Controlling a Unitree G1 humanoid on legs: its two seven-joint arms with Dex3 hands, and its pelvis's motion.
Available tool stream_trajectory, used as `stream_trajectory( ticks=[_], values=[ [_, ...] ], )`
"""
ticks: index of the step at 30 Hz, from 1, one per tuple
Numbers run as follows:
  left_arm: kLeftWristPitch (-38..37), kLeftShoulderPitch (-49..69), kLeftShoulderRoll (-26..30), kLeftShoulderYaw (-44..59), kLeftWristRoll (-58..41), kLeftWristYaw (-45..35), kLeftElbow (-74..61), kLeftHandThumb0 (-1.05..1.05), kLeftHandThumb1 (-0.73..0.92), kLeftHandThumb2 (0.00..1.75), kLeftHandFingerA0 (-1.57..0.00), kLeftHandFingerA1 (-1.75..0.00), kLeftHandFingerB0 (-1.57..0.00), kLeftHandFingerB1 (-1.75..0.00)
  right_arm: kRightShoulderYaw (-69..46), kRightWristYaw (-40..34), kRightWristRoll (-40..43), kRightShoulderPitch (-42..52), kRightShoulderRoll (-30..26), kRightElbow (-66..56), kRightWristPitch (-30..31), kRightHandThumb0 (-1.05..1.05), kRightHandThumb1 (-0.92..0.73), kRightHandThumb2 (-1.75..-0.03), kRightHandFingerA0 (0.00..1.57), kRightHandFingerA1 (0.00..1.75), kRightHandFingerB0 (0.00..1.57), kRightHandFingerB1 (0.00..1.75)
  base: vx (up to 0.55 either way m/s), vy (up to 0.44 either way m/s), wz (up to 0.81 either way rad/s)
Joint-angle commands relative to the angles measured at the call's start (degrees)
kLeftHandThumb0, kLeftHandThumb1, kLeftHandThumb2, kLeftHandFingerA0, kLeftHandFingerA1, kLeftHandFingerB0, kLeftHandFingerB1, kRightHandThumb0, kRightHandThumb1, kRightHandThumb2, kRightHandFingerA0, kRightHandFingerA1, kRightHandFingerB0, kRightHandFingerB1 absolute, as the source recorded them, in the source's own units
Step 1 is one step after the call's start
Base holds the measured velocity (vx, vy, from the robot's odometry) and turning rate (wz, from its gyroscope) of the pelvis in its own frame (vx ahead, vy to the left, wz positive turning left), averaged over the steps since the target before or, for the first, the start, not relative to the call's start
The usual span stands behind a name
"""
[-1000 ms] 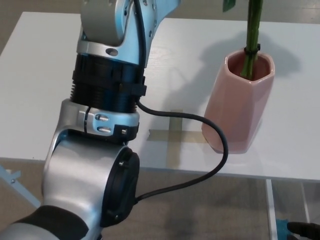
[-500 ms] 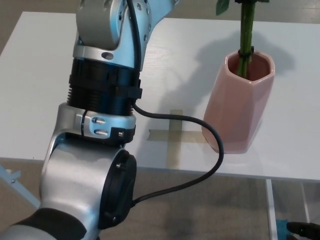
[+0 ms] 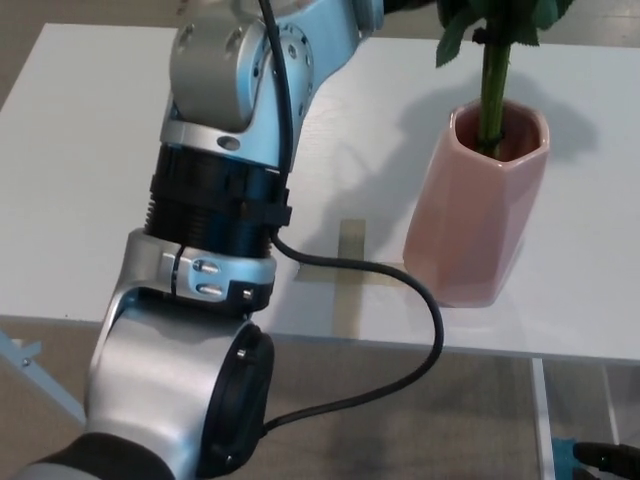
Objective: Use the left hand to pick up the rose and then lift and insert it into the pink vase.
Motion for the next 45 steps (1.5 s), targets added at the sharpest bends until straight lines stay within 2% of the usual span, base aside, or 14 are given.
stream_trajectory(
  ticks=[1,12,17,18,19,20,23,24,25,26,27,28,29,45],
  values=[
    [-2.0,0.7,-0.4,-0.4,0.1,-0.4,0.1,-0.20,0.79,0.65,-0.90,-1.40,-0.86,-0.75,0.1,0.5,0.1,-0.2,-0.5,0.0,0.7,-0.30,-0.65,-0.59,0.70,0.51,0.58,0.45,0.00,0.000,0.00],
    [-2.4,3.5,-0.7,-2.3,0.3,-0.4,-1.7,-0.20,0.79,0.65,-0.90,-1.40,-0.85,-0.78,1.0,0.9,-0.3,-0.3,-0.6,-0.3,0.6,-0.30,-0.66,-0.59,0.69,0.51,0.56,0.45,0.00,0.000,0.00],
    [-2.9,5.6,-0.8,-3.5,0.4,-1.6,-1.0,-0.21,0.78,0.65,-0.89,-1.37,-0.89,-0.66,1.4,0.8,-0.2,-0.5,-0.7,-0.4,0.6,-0.31,-0.67,-0.59,0.67,0.49,0.56,0.44,0.00,0.000,0.00],
    [-3.1,6.1,-0.1,-4.6,1.1,-2.6,-0.9,-0.23,0.75,0.62,-1.07,-0.96,-0.76,-0.45,1.4,0.9,-0.2,-0.5,-0.7,-0.4,0.6,-0.30,-0.67,-0.59,0.67,0.50,0.56,0.44,0.00,0.000,0.00],
    [-3.4,7.0,1.0,-6.1,2.1,-4.2,-0.6,-0.23,0.75,0.62,-1.07,-0.96,-0.76,-0.45,1.5,1.1,-0.2,-0.5,-0.7,-0.4,0.6,-0.30,-0.67,-0.59,0.67,0.50,0.56,0.44,0.00,0.000,0.00],
    [-2.7,7.3,1.7,-7.0,2.2,-4.9,-1.0,-0.24,0.73,0.62,-1.11,-0.72,-0.71,-0.44,1.5,1.1,-0.1,-0.5,-0.8,-0.5,0.6,-0.30,-0.67,-0.59,0.67,0.50,0.56,0.44,0.00,0.000,0.00],
    [-2.8,7.4,2.0,-7.4,2.0,-5.0,-1.0,-0.24,0.73,0.62,-1.11,-0.72,-0.71,-0.44,1.5,1.1,-0.1,-0.5,-0.8,-0.5,0.6,-0.30,-0.67,-0.59,0.67,0.50,0.56,0.44,0.00,0.000,0.00],
    [-0.8,7.2,5.4,-10.2,2.6,-10.2,0.0,-0.42,0.61,0.59,-0.47,-0.38,-0.38,-0.32,1.5,1.1,-0.1,-0.7,-0.7,-0.5,0.7,-0.30,-0.67,-0.58,0.68,0.50,0.56,0.44,0.00,0.000,0.00],
    [-0.7,7.1,5.9,-10.7,2.6,-10.8,0.2,-0.42,0.61,0.59,-0.47,-0.38,-0.38,-0.32,1.5,1.1,-0.1,-0.7,-0.7,-0.5,0.7,-0.30,-0.67,-0.58,0.68,0.50,0.56,0.44,0.00,0.000,0.00],
    [-0.7,6.6,7.2,-11.9,2.9,-13.0,0.8,-0.33,0.31,0.89,-0.01,-0.49,0.00,-0.47,1.5,1.1,0.0,-0.9,-0.8,-0.4,0.7,-0.29,-0.67,-0.59,0.67,0.50,0.55,0.44,0.00,0.000,0.00],
    [-0.6,5.7,9.2,-13.7,3.4,-16.3,1.6,-0.33,0.31,0.89,-0.01,-0.49,0.00,-0.47,1.5,1.2,0.0,-1.1,-0.8,-0.4,0.8,-0.29,-0.67,-0.59,0.67,0.50,0.55,0.44,0.00,0.000,0.00],
    [-0.9,5.0,10.5,-15.2,3.8,-18.9,2.5,-0.65,0.41,0.80,0.00,-0.20,-0.08,-0.24,1.5,1.1,-0.1,-1.2,-0.8,-0.4,0.9,-0.29,-0.67,-0.59,0.67,0.50,0.55,0.44,0.00,0.000,0.00],
    [-1.7,4.0,12.9,-18.0,5.1,-23.1,3.1,-0.78,0.45,0.83,0.00,0.00,0.00,-0.06,1.5,1.1,-0.1,-1.2,-0.9,-0.4,0.7,-0.30,-0.67,-0.59,0.67,0.50,0.56,0.44,0.00,0.000,0.00],
    [-3.3,1.1,20.8,-23.5,5.2,-34.0,6.4,-0.74,0.43,0.81,0.00,0.00,0.00,-0.06,1.4,1.1,0.2,-1.8,-0.8,-0.4,1.1,-0.32,-0.67,-0.59,0.67,0.49,0.57,0.45,0.00,0.000,0.00]
  ],
)
